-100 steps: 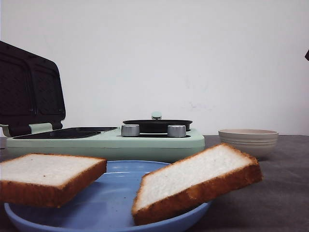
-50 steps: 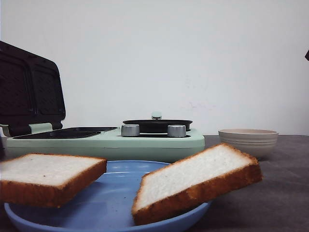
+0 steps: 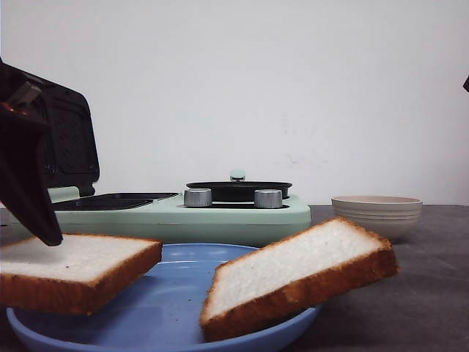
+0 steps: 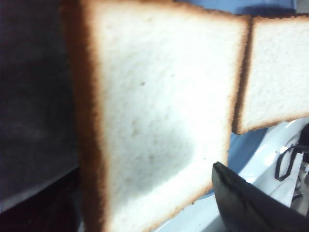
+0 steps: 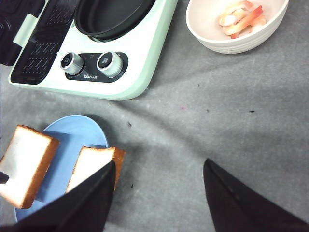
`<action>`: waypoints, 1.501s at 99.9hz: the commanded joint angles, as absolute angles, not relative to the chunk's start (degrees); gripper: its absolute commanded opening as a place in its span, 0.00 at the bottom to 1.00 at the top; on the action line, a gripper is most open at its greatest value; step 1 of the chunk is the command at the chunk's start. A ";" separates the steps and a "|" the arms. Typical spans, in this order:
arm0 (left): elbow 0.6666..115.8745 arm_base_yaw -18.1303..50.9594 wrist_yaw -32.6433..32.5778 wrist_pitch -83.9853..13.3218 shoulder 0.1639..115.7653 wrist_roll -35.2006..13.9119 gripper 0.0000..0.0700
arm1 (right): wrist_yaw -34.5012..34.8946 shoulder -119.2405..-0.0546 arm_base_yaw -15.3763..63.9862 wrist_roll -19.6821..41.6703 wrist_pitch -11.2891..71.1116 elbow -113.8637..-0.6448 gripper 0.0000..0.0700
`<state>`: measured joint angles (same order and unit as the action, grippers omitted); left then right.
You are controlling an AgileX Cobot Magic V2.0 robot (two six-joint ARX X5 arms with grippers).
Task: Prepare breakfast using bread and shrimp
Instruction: 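Grasp the bread slice nearest the left gripper and lift it, then carry the held bread slice with the left gripper over the sandwich press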
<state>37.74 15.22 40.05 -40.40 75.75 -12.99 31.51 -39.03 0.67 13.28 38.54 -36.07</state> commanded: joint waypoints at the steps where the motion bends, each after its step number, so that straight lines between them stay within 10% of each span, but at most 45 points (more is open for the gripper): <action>1: 37.98 15.77 40.53 -40.16 77.12 -13.10 0.61 | 31.66 -39.22 0.62 12.60 38.13 -36.73 0.51; 14: 37.98 16.43 40.53 -39.88 77.97 -13.08 0.52 | 31.68 -39.22 0.62 12.60 38.15 -36.73 0.51; 32: 37.98 16.80 40.51 -39.40 78.02 -13.15 0.00 | 31.68 -39.22 0.62 12.64 38.20 -36.73 0.51; 150: 38.11 16.80 26.92 -24.12 51.64 -17.21 0.01 | 31.68 -39.22 0.62 12.84 38.20 -36.73 0.51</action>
<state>37.74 16.58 27.57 -26.50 51.75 -17.12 31.51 -39.03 0.67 13.30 38.54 -36.07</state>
